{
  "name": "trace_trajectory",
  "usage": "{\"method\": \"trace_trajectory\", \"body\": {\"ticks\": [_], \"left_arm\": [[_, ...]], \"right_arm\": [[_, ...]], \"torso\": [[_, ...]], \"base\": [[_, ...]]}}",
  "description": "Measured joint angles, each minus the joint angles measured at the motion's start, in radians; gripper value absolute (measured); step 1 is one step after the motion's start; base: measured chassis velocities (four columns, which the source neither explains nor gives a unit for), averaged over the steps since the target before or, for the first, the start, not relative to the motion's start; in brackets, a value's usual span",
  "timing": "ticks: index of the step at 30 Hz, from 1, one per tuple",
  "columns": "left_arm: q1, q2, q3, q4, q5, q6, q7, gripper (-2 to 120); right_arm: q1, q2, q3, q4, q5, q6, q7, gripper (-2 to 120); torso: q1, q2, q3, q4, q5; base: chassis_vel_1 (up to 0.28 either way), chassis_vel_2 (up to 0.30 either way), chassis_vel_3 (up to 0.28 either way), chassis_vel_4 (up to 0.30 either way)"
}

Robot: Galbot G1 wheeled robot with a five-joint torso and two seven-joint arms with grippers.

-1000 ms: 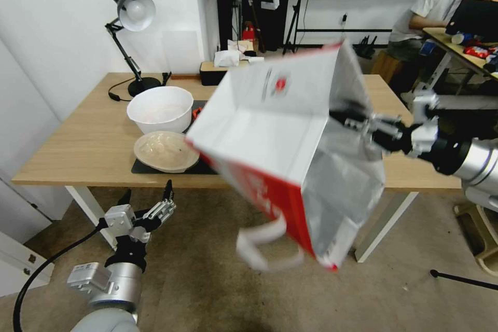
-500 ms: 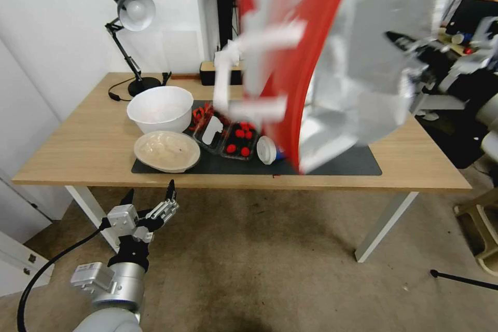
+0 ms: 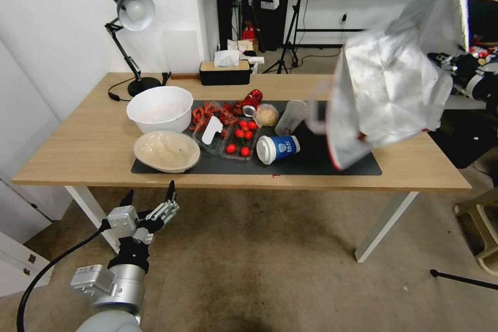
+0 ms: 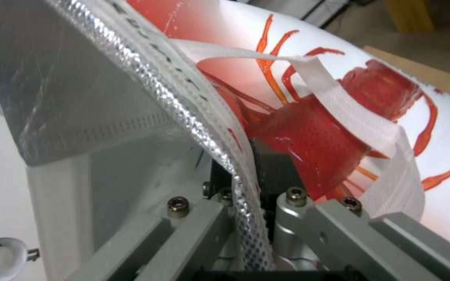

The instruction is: Pick up the food delivery bag from the floor and place it on the table.

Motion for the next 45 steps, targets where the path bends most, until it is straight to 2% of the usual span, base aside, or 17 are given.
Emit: {"method": "trace_trajectory", "body": {"ticks": [12, 22, 36, 45], "left_arm": [[0.003, -0.006, 0.005, 0.002, 0.015, -0.001, 0.002, 100], [0.011, -0.018, 0.008, 0.002, 0.033, -0.004, 0.003, 100], [0.024, -0.042, 0.015, 0.004, 0.06, -0.018, 0.009, 100], [0.026, -0.046, 0.016, 0.004, 0.064, -0.02, 0.011, 100]], "right_arm": [[0.014, 0.055, -0.003, 0.022, 0.037, -0.011, 0.065, 0], [0.005, 0.127, -0.04, -0.003, 0.044, -0.046, 0.171, 0], [0.062, 0.155, -0.126, -0.075, 0.017, -0.076, 0.193, 0], [0.098, 0.143, -0.163, -0.13, 0.016, -0.109, 0.155, 0]], "torso": [[0.0, 0.0, 0.0, 0.0, -0.0002], [0.0, 0.0, 0.0, 0.0, -0.0001], [0.0, 0.0, 0.0, 0.0, -0.0001], [0.0, 0.0, 0.0, 0.0, -0.0001]], "base": [[0.0, 0.0, 0.0, 0.0], [0.0, 0.0, 0.0, 0.0], [0.0, 0.0, 0.0, 0.0], [0.0, 0.0, 0.0, 0.0]]}}
